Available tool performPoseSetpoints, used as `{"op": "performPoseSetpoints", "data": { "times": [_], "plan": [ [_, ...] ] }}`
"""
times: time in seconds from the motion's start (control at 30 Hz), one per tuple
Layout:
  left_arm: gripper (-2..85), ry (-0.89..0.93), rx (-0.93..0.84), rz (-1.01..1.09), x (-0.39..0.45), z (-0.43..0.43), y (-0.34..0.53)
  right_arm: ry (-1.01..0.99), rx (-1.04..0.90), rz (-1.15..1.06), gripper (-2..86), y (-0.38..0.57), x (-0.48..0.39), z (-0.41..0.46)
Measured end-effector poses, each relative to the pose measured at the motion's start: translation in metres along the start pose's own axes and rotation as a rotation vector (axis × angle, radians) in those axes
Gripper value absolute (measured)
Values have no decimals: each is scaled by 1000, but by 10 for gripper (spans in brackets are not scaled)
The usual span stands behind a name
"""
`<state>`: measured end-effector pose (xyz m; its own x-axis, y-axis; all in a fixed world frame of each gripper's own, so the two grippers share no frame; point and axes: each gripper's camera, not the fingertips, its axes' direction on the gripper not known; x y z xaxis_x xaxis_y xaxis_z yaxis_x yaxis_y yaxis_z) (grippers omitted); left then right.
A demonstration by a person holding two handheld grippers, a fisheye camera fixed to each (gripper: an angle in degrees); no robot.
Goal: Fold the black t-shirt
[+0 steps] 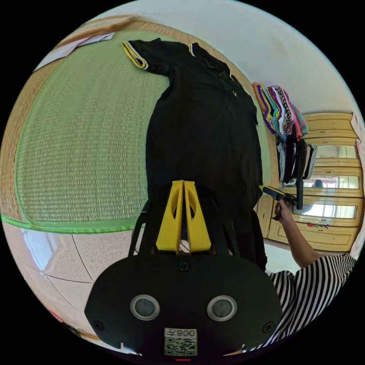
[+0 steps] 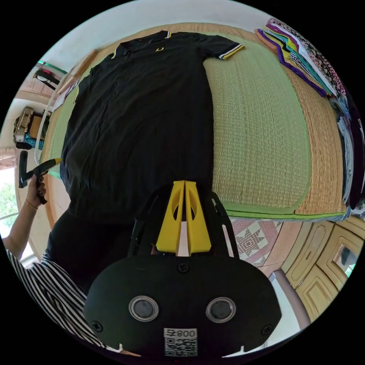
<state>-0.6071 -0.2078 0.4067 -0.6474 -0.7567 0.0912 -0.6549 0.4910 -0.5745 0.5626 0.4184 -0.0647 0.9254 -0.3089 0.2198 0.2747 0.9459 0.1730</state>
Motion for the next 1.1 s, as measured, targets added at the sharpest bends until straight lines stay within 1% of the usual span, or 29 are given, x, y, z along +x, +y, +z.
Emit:
{"op": "performPoseSetpoints", "data": {
  "times": [0.07, 0.13, 0.23, 0.33, 0.4, 0.43, 0.47, 0.53, 0.57, 0.7, 0.8, 0.93, 1.1],
  "plan": [
    [2, 24, 65, 30, 14, -11, -24, -28, -35, 1, 1, -9, -3, -7],
    [2, 23, 92, 55, 25, -14, -49, -70, 24, 12, 1, -16, -3, -22],
    [1, -36, 110, 80, 42, -10, -92, -90, 98, 26, 0, -41, -6, -42],
    [1, -129, 77, 74, 50, 7, -126, -86, 105, 20, 0, -72, -13, -40],
    [1, -185, -4, 53, 47, 26, -135, -65, 53, 22, 0, -85, -17, -24],
    [1, -185, -23, 46, 46, 32, -134, -61, -5, 28, 0, -89, -18, -10],
    [1, -155, 7, 38, 47, 27, -131, -84, 47, 38, 0, -85, -17, -14],
    [1, -94, 25, 33, 49, 19, -129, -129, 46, 35, 0, -82, -16, -18],
    [1, -83, 62, 45, 52, 10, -130, -134, 69, 36, 0, -81, -14, -24],
    [1, -109, 140, 29, 53, -13, -165, -160, 159, 58, 0, -102, -3, -48],
    [1, -147, 209, 1, 55, -26, -211, -179, 234, 63, 0, -144, 5, -70],
    [0, -156, 258, -70, 62, -32, -276, -116, 286, 42, -1, -216, 5, -94],
    [0, -233, 246, -74, 81, -23, -332, -62, 291, 13, 0, -289, -6, -105]
  ]
}}
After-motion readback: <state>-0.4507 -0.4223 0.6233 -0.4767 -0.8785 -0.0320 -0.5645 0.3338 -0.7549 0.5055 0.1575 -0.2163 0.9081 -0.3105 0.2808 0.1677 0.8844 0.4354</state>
